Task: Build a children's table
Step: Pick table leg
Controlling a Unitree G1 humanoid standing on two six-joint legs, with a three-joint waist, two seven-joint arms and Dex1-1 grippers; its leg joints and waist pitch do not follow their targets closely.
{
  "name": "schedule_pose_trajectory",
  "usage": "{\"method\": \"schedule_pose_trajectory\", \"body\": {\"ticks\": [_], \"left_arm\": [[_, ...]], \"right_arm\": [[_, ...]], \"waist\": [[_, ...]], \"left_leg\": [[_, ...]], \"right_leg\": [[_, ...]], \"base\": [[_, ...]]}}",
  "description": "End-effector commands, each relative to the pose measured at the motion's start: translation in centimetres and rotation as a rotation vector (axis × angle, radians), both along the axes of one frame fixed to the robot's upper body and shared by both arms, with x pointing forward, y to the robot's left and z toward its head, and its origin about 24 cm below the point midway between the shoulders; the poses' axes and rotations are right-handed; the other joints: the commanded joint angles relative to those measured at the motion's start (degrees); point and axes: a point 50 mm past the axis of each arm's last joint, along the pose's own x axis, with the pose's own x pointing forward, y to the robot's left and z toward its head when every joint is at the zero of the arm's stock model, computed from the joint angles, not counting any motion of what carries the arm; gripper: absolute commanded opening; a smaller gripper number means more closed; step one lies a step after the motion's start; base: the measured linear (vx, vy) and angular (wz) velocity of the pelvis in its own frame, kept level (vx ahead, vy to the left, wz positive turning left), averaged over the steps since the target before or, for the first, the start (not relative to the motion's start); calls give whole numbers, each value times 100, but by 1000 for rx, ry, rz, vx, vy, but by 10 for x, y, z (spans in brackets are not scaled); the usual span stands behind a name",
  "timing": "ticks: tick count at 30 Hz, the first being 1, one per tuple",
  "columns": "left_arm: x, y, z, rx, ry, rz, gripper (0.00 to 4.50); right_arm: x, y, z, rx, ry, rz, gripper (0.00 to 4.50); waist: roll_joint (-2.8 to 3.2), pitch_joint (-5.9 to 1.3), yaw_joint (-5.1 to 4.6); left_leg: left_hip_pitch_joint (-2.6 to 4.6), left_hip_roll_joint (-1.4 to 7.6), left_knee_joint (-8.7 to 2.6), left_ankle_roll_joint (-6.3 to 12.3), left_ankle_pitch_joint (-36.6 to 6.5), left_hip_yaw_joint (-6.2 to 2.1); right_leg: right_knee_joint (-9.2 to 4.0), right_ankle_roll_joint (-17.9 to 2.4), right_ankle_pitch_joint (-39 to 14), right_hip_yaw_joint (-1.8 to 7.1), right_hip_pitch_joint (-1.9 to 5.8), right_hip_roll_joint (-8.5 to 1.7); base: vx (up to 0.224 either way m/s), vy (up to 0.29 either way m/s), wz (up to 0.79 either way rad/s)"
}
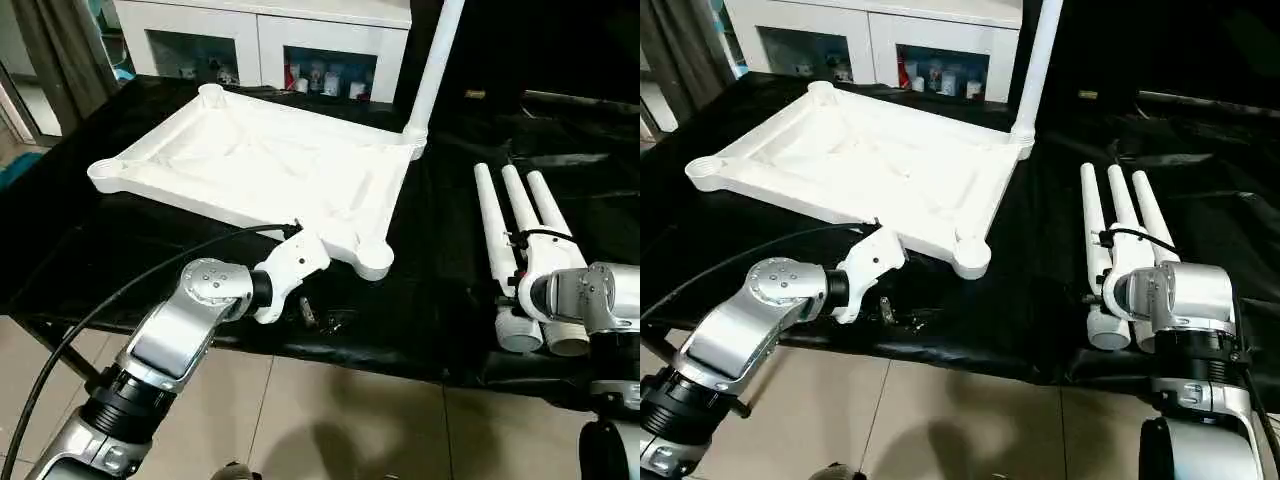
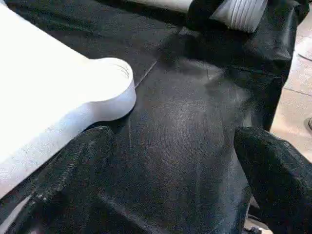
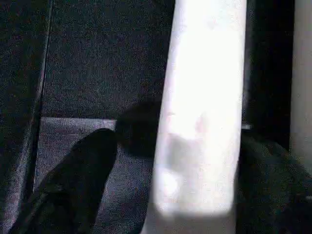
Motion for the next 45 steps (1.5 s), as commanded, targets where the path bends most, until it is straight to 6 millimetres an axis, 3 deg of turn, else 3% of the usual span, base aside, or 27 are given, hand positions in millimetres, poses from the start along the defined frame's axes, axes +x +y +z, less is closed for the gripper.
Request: {"method": "schedule_pose_trajectory", "body": {"ticks": [1, 14, 18, 19, 22, 24, 25, 27, 28, 30, 31, 32, 34, 35, 39, 40, 43, 45], "left_arm": [[0, -2, 7, -5, -15, -21, 450], [6, 0, 17, -32, -53, 8, 450], [12, 3, 20, -36, -76, 51, 450], [13, 3, 21, -41, -79, 57, 450], [17, 2, 31, -124, -87, 88, 450], [19, 2, 35, -158, -86, 111, 450], [21, 1, 38, -189, -88, 136, 450], [31, 0, 46, -279, -91, 222, 450], [31, 0, 46, -279, -91, 222, 450], [44, -3, 55, -432, -43, 331, 450], [44, -3, 55, -432, -43, 331, 450], [53, -11, 63, -600, 57, 403, 450], [56, -17, 66, -661, 108, 411, 450], [57, -28, 70, -727, 176, 384, 450], [55, -45, 77, -793, 243, 317, 450], [55, -54, 82, -818, 261, 296, 450], [55, -57, 85, -843, 282, 291, 450], [57, -63, 87, -870, 313, 301, 450]], "right_arm": [[-3, -4, -6, 11, 19, -17, 357], [-2, -6, -10, 49, -17, -65, 242], [1, -2, -11, 38, -54, -48, 210], [1, 0, -11, 48, -63, -50, 202], [5, 8, -8, 55, -138, -36, 195], [9, 12, -5, 58, -210, -36, 193], [12, 15, 0, 60, -282, -43, 193], [19, 20, 15, 28, -474, -58, 193], [19, 20, 15, 28, -474, -58, 193], [22, 25, 32, 5, -662, -79, 193], [22, 25, 32, 5, -662, -79, 193], [22, 30, 49, -26, -837, -90, 192], [21, 34, 57, -30, -908, -76, 192], [19, 45, 70, -45, -1016, -10, 191], [11, 67, 84, -55, -1149, 154, 191], [6, 88, 82, -45, -1144, 337, 191], [3, 99, 79, -69, -1146, 437, 191], [-4, 118, 72, -104, -1147, 601, 191]], "waist": [[-105, -420, 27], [-110, -426, 36], [-193, -423, 36], [-164, -423, 39], [-184, -428, 38], [-178, -429, 35], [-152, -427, 40], [-157, -430, 55], [-154, -431, 55], [-141, -426, 68], [-131, -433, 103], [-198, -440, 99], [-194, -444, 140], [-255, -438, 152], [-250, -435, 139], [-248, -432, 134], [-241, -424, 124], [-265, -409, 136]], "left_leg": [[39, 87, -315, -55, -359, -41], [43, 84, -319, -89, -405, -47], [33, 86, -319, -62, -408, -43], [38, 91, -325, -78, -416, -51], [53, 102, -330, -131, -472, -52], [61, 106, -331, -159, -532, -52], [64, 105, -336, -173, -573, -61], [58, 103, -330, -189, -620, -55], [53, 99, -331, -185, -625, -57], [45, 99, -325, -193, -630, -46], [63, 88, -314, -188, -645, -50], [41, 83, -320, -139, -584, -51], [46, 76, -302, -66, -567, -51], [27, 71, -308, 44, -491, -53], [6, 64, -294, 256, -360, -55], [18, 71, -292, 301, -420, -57], [9, 87, -297, 284, -487, -69], [18, 89, -295, 256, -589, -68]], "right_leg": [[-433, -968, -587, 287, 322, -320], [-432, -929, -627, 278, 317, -319], [-441, -907, -667, 274, 320, -325], [-435, -880, -713, 272, 315, -330], [-434, -860, -671, 274, 299, -330], [-434, -894, -647, 272, 290, -335], [-434, -916, -666, 270, 290, -338], [-446, -904, -608, 277, 288, -343], [-441, -904, -604, 276, 294, -340], [-433, -898, -540, 285, 296, -337], [-452, -888, -534, 276, 284, -337], [-430, -898, -438, 275, 311, -332], [-426, -947, -347, 271, 307, -339], [-411, -910, -343, 263, 328, -328], [-416, -810, -141, 261, 334, -303], [-432, -799, -191, 258, 330, -301], [-452, -807, -310, 259, 330, -317], [-482, -795, -479, 262, 332, -318]], "base": [[0, 0, 0], [0, 0, 0], [0, 0, 0], [0, 0, 0], [0, 0, 0], [0, 0, 0], [0, 0, 0], [0, 0, 0], [0, 0, 0], [0, 0, 0], [0, 0, 0], [0, 0, 0], [0, 0, 0], [0, 0, 0], [0, 0, 0], [0, 0, 0], [0, 0, 0], [0, 0, 0]]}}
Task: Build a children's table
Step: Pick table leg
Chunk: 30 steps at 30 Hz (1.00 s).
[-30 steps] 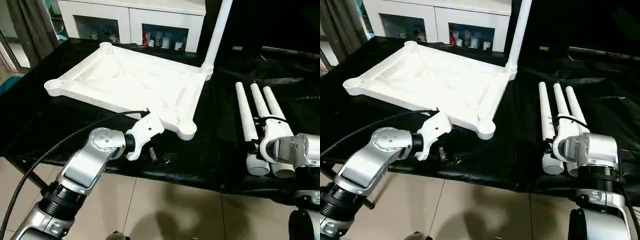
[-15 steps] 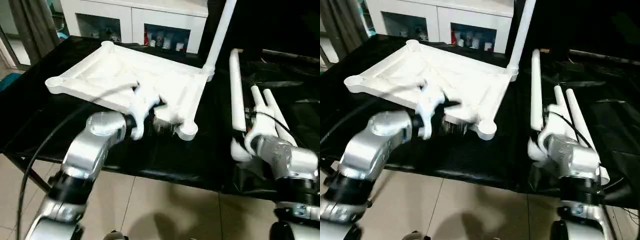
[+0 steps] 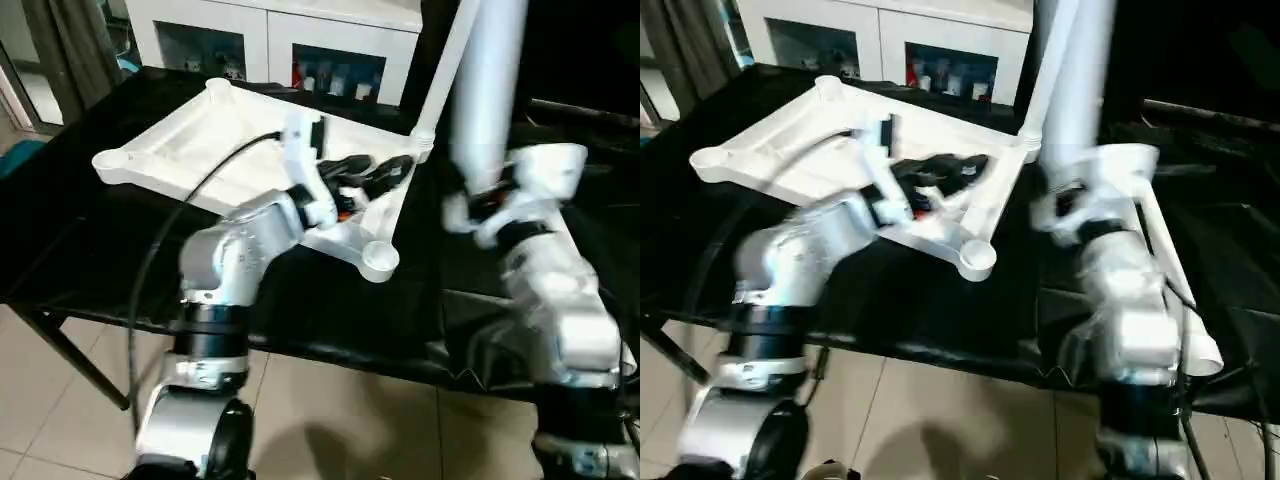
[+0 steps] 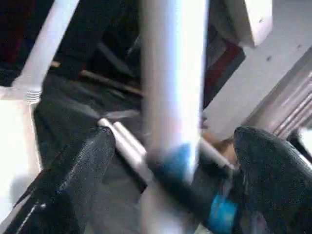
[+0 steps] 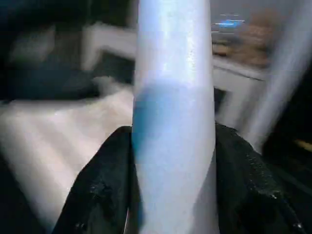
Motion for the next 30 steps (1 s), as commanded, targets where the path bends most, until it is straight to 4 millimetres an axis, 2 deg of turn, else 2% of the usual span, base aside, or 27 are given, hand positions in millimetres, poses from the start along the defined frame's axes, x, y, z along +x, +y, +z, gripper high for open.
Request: {"method": "schedule_pose_trajectory", "body": {"ticks": [1, 3, 5, 8, 11, 14, 15, 16, 18, 20, 22, 28, 30], "left_arm": [[3, -3, 3, -19, 29, 10, 450], [4, -4, 4, -43, 40, 19, 450], [3, -3, 6, -70, 46, 16, 450], [1, -3, 9, -115, 77, 19, 450], [5, -1, 8, -117, 106, 64, 450], [11, 0, 6, -126, 175, 124, 450], [11, 0, 5, -126, 185, 128, 450], [11, -1, 4, -116, 190, 129, 450], [9, -5, 0, -106, 206, 130, 413], [8, -7, -1, -108, 216, 131, 413], [7, -10, -2, -109, 225, 132, 377], [6, -16, -6, -103, 255, 139, 325], [6, -16, -5, -106, 255, 140, 320]], "right_arm": [[-5, 12, 2, -71, -45, 76, 191], [-6, 17, -3, -90, -19, 93, 191], [-6, 18, -4, -103, -21, 93, 191], [-6, 23, -9, -169, -18, 100, 191], [-5, 24, -12, -213, -21, 95, 191], [-2, 23, -18, -234, 3, 53, 191], [-1, 23, -19, -240, 8, 41, 191], [-1, 23, -20, -242, 11, 35, 191], [-1, 27, -22, -257, 11, 29, 191], [-1, 28, -22, -270, 7, 31, 191], [-1, 30, -22, -271, 5, 31, 191], [-1, 37, -20, -274, -15, 50, 191], [-1, 38, -20, -273, -16, 52, 191]], "waist": [[-57, -416, 13], [-67, -415, 10], [-51, -419, 18], [-75, -421, 19], [-94, -420, 20], [-95, -414, 13], [-131, -411, 17], [-126, -411, 17], [-128, -421, 13], [-129, -425, 11], [-128, -424, 9], [-130, -418, 9], [-131, -415, 6]], "left_leg": [[32, 89, -306, 226, -578, -67], [35, 84, -309, 245, -569, -74], [37, 89, -305, 233, -542, -77], [38, 91, -298, 233, -476, -78], [37, 86, -295, 249, -450, -76], [41, 83, -295, 237, -532, -77], [38, 70, -293, 220, -518, -72], [45, 78, -298, 208, -529, -73], [44, 86, -292, 216, -468, -78], [41, 89, -290, 219, -407, -84], [45, 87, -289, 227, -406, -80], [47, 86, -290, 210, -487, -80], [48, 86, -292, 188, -514, -80]], "right_leg": [[-454, -799, -494, 270, 341, -322], [-454, -792, -495, 266, 344, -312], [-439, -819, -426, 270, 338, -314], [-407, -897, -193, 266, 345, -308], [-411, -884, -160, 267, 355, -304], [-425, -836, -284, 268, 347, -307], [-428, -801, -359, 265, 347, -306], [-434, -791, -401, 265, 343, -307], [-413, -767, -281, 269, 339, -301], [-394, -791, -133, 266, 345, -302], [-392, -807, -65, 269, 346, -303], [-405, -769, -188, 271, 347, -306], [-411, -753, -222, 270, 343, -303]], "base": [[0, 0, 0], [0, 0, 0], [0, 0, 0], [0, 0, 0], [0, 0, 0], [0, 0, 0], [0, 0, 0], [0, 0, 0], [0, 0, 0], [0, 0, 0], [0, 0, 0], [0, 0, 0], [0, 0, 0]]}}
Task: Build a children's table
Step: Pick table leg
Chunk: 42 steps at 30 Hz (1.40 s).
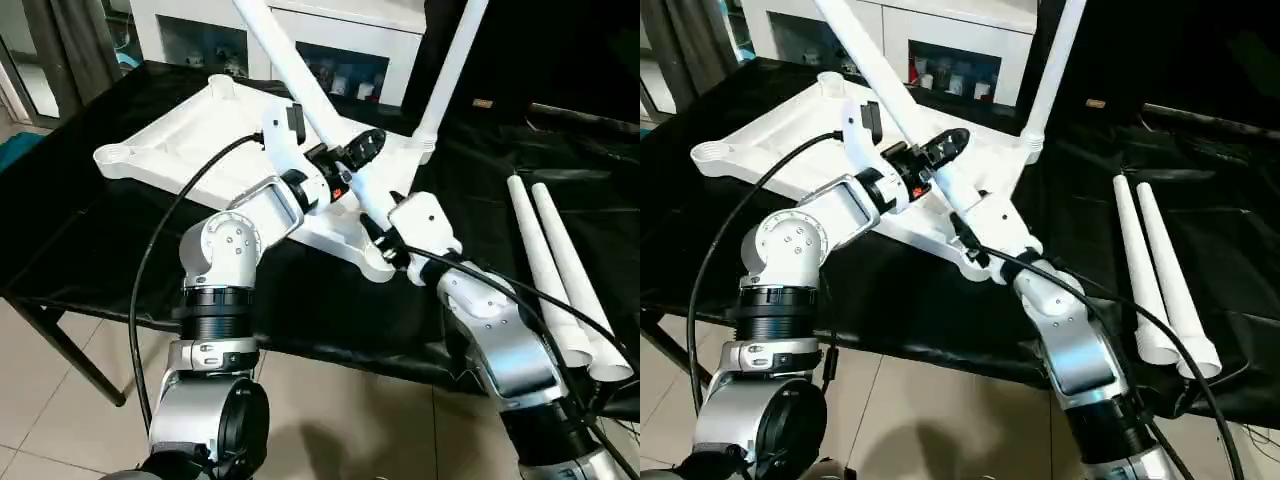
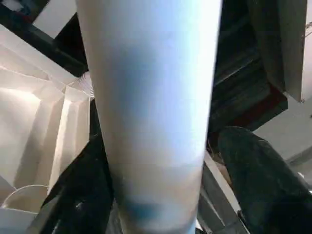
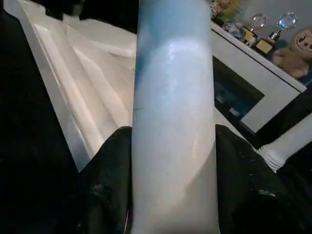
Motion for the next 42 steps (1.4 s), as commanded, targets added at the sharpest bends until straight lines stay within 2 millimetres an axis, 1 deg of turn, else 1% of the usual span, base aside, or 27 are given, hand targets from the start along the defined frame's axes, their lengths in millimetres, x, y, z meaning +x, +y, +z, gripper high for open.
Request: {"method": "schedule_pose_trajectory", "body": {"ticks": [1, 6, 7, 8, 9, 10, 12, 13, 14, 15, 16, 18, 20, 23, 24, 25, 26, 27, 29, 30, 31, 32, 33, 34, 35, 38, 42], "left_arm": [[-9, -33, 3, -61, 23, -82, 315], [-7, -31, 4, -76, 26, -58, 274], [-7, -31, 4, -76, 26, -58, 274], [-6, -31, 4, -75, 27, -59, 256], [-7, -31, 4, -76, 26, -61, 256], [-6, -31, 4, -76, 25, -62, 240], [-6, -31, 5, -77, 24, -57, 232], [-5, -29, 6, -83, 21, -47, 223], [-4, -29, 7, -87, 19, -44, 212], [-3, -28, 8, -90, 17, -41, 212], [-3, -28, 9, -89, 16, -36, 202], [-2, -28, 9, -89, 15, -37, 194], [-1, -27, 9, -80, 9, -35, 190], [1, -23, 9, -46, -15, -26, 188], [3, -20, 9, -15, -35, -29, 188], [5, -17, 10, 24, -61, -35, 187], [6, -12, 12, 118, -122, -77, 187], [5, -12, 12, 141, -139, -95, 187], [3, -9, 15, 176, -179, -157, 186], [1, -9, 16, 189, -191, -181, 186], [1, -9, 16, 189, -191, -181, 186], [-3, -6, 20, 215, -227, -257, 186], [-5, -6, 21, 218, -235, -277, 186], [-7, -5, 23, 220, -247, -311, 186], [-8, -5, 24, 221, -252, -324, 186], [-14, -7, 32, 207, -278, -400, 186], [-17, -10, 39, 201, -301, -451, 186]], "right_arm": [[3, 2, 5, -10, -24, 3, 191], [3, 2, 4, -12, -27, 0, 191], [3, 3, 4, -4, -20, 4, 191], [4, 4, 5, 8, -18, 6, 191], [4, 4, 5, 16, -17, 7, 191], [4, 5, 5, 21, -16, 10, 191], [3, 7, 5, 22, -17, 22, 191], [3, 7, 6, 38, -17, 29, 226], [3, 7, 7, 47, -17, 32, 247], [3, 7, 7, 54, -18, 35, 247], [3, 7, 8, 73, -12, 38, 261], [4, 5, 8, 86, -6, 40, 263], [4, 3, 9, 78, -9, 43, 292], [4, -2, 13, 109, 4, 60, 303], [4, -6, 16, 146, 27, 77, 318], [3, -10, 20, 193, 63, 95, 327], [4, -21, 28, 315, 162, 131, 331], [4, -24, 30, 349, 190, 142, 331], [6, -35, 36, 389, 263, 174, 331], [6, -40, 38, 401, 288, 191, 331], [6, -40, 38, 401, 288, 191, 331], [4, -57, 42, 398, 382, 253, 331], [4, -61, 43, 403, 408, 264, 331], [2, -68, 44, 413, 451, 283, 331], [1, -70, 44, 419, 471, 296, 331], [-10, -73, 47, 445, 594, 438, 331], [-18, -73, 48, 449, 686, 521, 331]], "waist": [[-48, -422, 6], [-50, -426, 11], [-51, -426, 11], [-49, -427, 11], [-48, -426, 9], [-44, -428, 7], [-48, -427, 9], [-51, -429, 9], [-50, -430, 8], [-46, -432, 12], [-25, -430, 7], [-47, -433, 6], [-39, -435, 10], [-45, -432, 12], [-47, -428, 9], [-69, -430, 3], [-53, -433, 23], [-57, -440, 22], [-50, -431, 29], [-45, -438, 38], [-45, -438, 38], [-62, -439, 29], [-81, -443, 54], [-73, -433, 52], [-62, -438, 63], [-75, -434, 85], [-113, -438, 104]], "left_leg": [[62, 88, -315, 174, -515, -74], [60, 80, -310, 160, -497, -71], [60, 80, -311, 159, -492, -72], [59, 85, -314, 166, -485, -74], [59, 85, -314, 168, -490, -74], [65, 88, -313, 169, -495, -73], [66, 85, -312, 172, -493, -72], [65, 84, -311, 169, -490, -72], [61, 85, -311, 174, -479, -74], [65, 87, -310, 175, -470, -75], [67, 89, -312, 171, -476, -76], [65, 84, -308, 195, -495, -71], [64, 85, -309, 192, -461, -75], [69, 89, -308, 215, -491, -72], [70, 84, -312, 241, -527, -72], [70, 82, -307, 264, -530, -68], [90, 84, -316, 332, -527, -79], [97, 111, -323, 371, -463, -94], [95, 99, -322, 323, -419, -89], [95, 110, -314, 271, -370, -80], [95, 110, -314, 271, -370, -80], [88, 101, -312, 240, -332, -70], [93, 110, -301, 234, -326, -58], [81, 102, -304, 229, -328, -56], [84, 105, -304, 221, -330, -59], [75, 104, -295, 148, -374, -53], [69, 117, -289, 131, -364, -57]], "right_leg": [[-403, -755, -228, 271, 342, -302], [-400, -761, -178, 274, 346, -304], [-398, -763, -170, 273, 347, -304], [-393, -768, -147, 272, 348, -307], [-396, -768, -153, 270, 344, -305], [-394, -777, -143, 270, 341, -306], [-394, -772, -134, 272, 344, -303], [-394, -771, -129, 272, 347, -304], [-390, -777, -107, 273, 350, -308], [-388, -784, -91, 272, 348, -309], [-386, -798, -60, 273, 343, -305], [-387, -810, -35, 275, 352, -304], [-381, -816, -11, 274, 357, -304], [-388, -812, -61, 275, 354, -308], [-400, -807, -114, 271, 355, -301], [-403, -790, -138, 273, 357, -294], [-398, -749, -163, 276, 358, -290], [-372, -761, -102, 276, 354, -299], [-368, -802, -74, 271, 355, -297], [-363, -870, -23, 274, 356, -316], [-363, -870, -23, 274, 356, -316], [-356, -983, 21, 268, 368, -317], [-360, -1001, 12, 278, 376, -320], [-356, -1023, -5, 279, 378, -319], [-362, -1033, -39, 276, 380, -328], [-391, -1078, -306, 271, 381, -349], [-408, -1056, -518, 261, 370, -357]], "base": [[0, 0, 0], [0, 0, 0], [0, 0, 0], [0, 0, 0], [0, 0, 0], [0, 0, 0], [0, 0, 0], [0, 0, 0], [0, 0, 0], [0, 0, 0], [0, 0, 0], [0, 0, 0], [0, 0, 0], [0, 0, 0], [0, 0, 0], [0, 0, 0], [0, 0, 0], [0, 0, 0], [0, 0, 0], [0, 0, 0], [0, 0, 0], [0, 0, 0], [0, 0, 0], [0, 0, 0], [0, 0, 0], [0, 0, 0], [0, 0, 0]]}}
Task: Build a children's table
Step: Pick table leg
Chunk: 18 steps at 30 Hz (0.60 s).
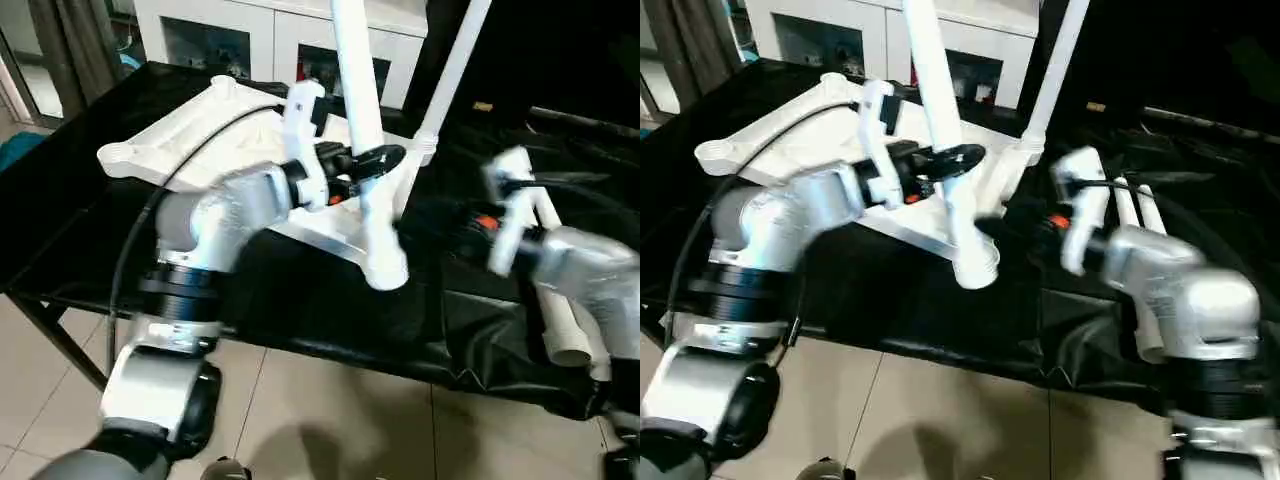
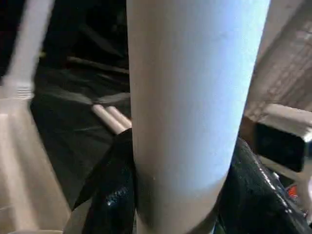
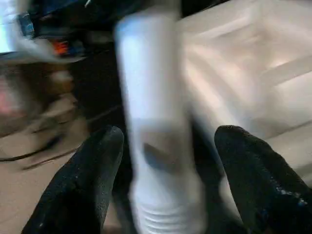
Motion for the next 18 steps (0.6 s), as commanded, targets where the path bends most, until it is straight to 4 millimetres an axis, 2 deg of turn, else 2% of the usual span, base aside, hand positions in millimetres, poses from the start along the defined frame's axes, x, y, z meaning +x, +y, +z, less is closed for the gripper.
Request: {"method": "schedule_pose_trajectory", "body": {"ticks": [1, 2, 8, 11, 17, 18], "left_arm": [[-6, -12, 19, -9, -56, -71, 186], [-8, -12, 21, -12, -59, -80, 186], [-14, -17, 27, 4, -78, -134, 186], [-14, -18, 26, 20, -79, -138, 186], [-19, -21, 24, 24, -76, -167, 186], [-19, -21, 24, 25, -76, -169, 186]], "right_arm": [[-5, -1, 4, -11, 25, 68, 331], [-6, -1, 3, -20, 32, 84, 331], [-8, 8, 0, -32, 50, 138, 331], [-7, 9, 0, -42, 49, 135, 331], [-5, 14, -4, -52, 35, 131, 331], [-5, 15, -4, -51, 35, 131, 331]], "waist": [[-72, -440, 50], [-94, -435, 67], [-92, -428, 130], [-72, -433, 143], [-96, -437, 156], [-85, -438, 154]], "left_leg": [[72, 121, -309, 100, -379, -57], [69, 123, -308, 78, -369, -56], [69, 126, -319, -42, -438, -63], [67, 127, -321, -80, -431, -70], [56, 122, -320, -97, -394, -69], [53, 121, -321, -96, -392, -68]], "right_leg": [[-419, -1051, -551, 262, 364, -360], [-426, -1033, -583, 263, 358, -362], [-450, -893, -887, 256, 332, -370], [-441, -877, -850, 254, 331, -371], [-432, -874, -741, 254, 337, -367], [-429, -882, -721, 254, 337, -368]], "base": [[0, 0, 0], [0, 0, 0], [0, 0, 0], [0, 0, 0], [0, 0, 0], [0, 0, 0]]}}
